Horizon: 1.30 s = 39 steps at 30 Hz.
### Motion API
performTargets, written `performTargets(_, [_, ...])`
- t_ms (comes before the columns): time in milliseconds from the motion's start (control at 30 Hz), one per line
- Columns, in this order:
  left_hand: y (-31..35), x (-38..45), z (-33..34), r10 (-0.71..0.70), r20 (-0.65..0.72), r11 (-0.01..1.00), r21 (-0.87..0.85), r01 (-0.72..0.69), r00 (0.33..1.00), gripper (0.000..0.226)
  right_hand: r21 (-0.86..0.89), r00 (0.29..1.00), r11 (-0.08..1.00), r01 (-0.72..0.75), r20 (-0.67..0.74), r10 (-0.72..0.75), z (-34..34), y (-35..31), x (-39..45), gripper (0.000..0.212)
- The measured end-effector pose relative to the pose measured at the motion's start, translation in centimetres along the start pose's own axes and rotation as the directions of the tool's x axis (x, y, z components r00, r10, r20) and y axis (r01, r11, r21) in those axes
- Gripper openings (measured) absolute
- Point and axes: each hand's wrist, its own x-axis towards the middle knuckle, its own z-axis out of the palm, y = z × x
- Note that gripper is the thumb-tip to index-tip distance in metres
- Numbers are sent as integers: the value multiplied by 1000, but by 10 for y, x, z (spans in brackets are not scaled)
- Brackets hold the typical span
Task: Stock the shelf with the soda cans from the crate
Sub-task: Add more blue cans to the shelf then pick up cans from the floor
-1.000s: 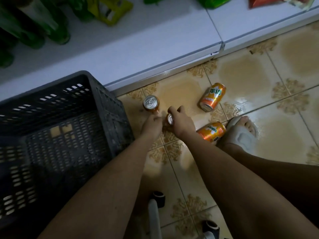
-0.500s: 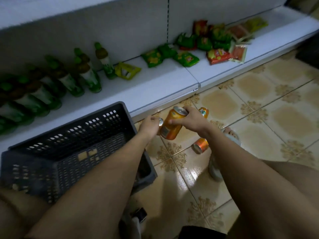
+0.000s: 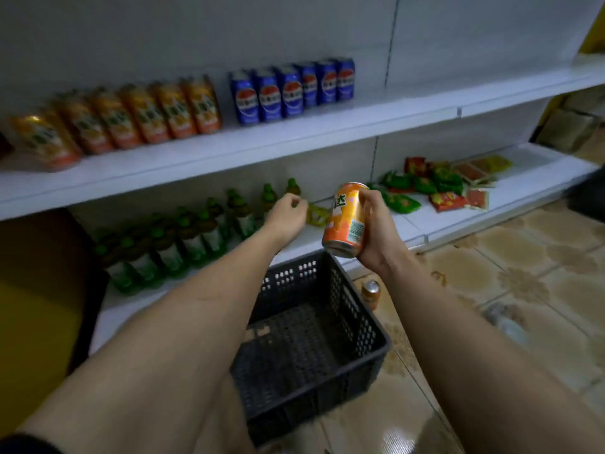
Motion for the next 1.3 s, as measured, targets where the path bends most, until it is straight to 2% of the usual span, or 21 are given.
performTargets(67, [-4, 2, -51, 18, -49, 999, 40, -16, 999, 30, 74, 997, 996, -52, 56, 48, 47, 8, -2, 32])
performTargets(100, [-8, 5, -76, 20, -66, 998, 54, -16, 998, 29, 57, 994, 995, -79, 76, 75, 71, 13, -2, 36])
performTargets(233, [-26, 18, -166, 39, -146, 988, 151, -17, 988, 32, -164, 988, 979, -118, 81, 133, 162, 33, 2, 79])
performTargets(300, [-40, 24, -208, 90, -210, 956, 292, -25, 974, 35, -237, 987, 966, -107, 95, 133, 203, 40, 9, 92])
performTargets(433, [-81, 42, -283, 157, -263, 837, 547, 13, 952, 39, -204, 976, 974, -103, 166, 138, 266, 52, 38, 62])
performTargets(500, [-105, 53, -312, 139, -280, 789, 611, 64, 950, 40, -210, 968, 969, -133, 183, 173, 291, 59, 53, 62])
performTargets(567, [-129, 66, -334, 110, -312, 754, 645, 125, 944, 43, -296, 969, 946, -132, 164, 186, 314, 67, 71, 72])
performTargets(633, [-149, 79, -348, 73, -325, 730, 662, 171, 943, 48, -393, 979, 916, -80, 143, 147, 337, 76, 89, 87])
performTargets(667, [-159, 85, -352, 49, -320, 723, 665, 188, 946, 51, -430, 983, 902, -34, 147, 107, 347, 80, 98, 87])
performTargets(767, [-190, 98, -356, -41, -317, 715, 654, 250, 947, 57, -461, 980, 878, 133, 195, -47, 376, 92, 129, 68])
performTargets(800, [-201, 100, -354, -33, -338, 703, 661, 262, 940, 57, -451, 968, 872, 190, 232, -92, 385, 97, 141, 67])
performTargets(900, [-220, 102, -345, 109, -423, 647, 718, 259, 900, 53, -450, 918, 827, 337, 351, -183, 410, 115, 180, 75])
performTargets(1000, [-223, 106, -345, 143, -426, 641, 728, 245, 893, 56, -495, 900, 785, 373, 400, -175, 425, 138, 207, 87])
performTargets(1067, [-225, 106, -346, 148, -428, 644, 726, 242, 892, 59, -503, 888, 763, 406, 414, -200, 431, 151, 220, 87])
performTargets(1167, [-226, 105, -347, 125, -406, 653, 721, 233, 905, 68, -486, 880, 767, 419, 425, -211, 439, 163, 233, 79])
performTargets(1300, [-221, 101, -351, 56, -354, 674, 703, 226, 934, 96, -489, 845, 735, 470, 490, -214, 440, 168, 243, 70])
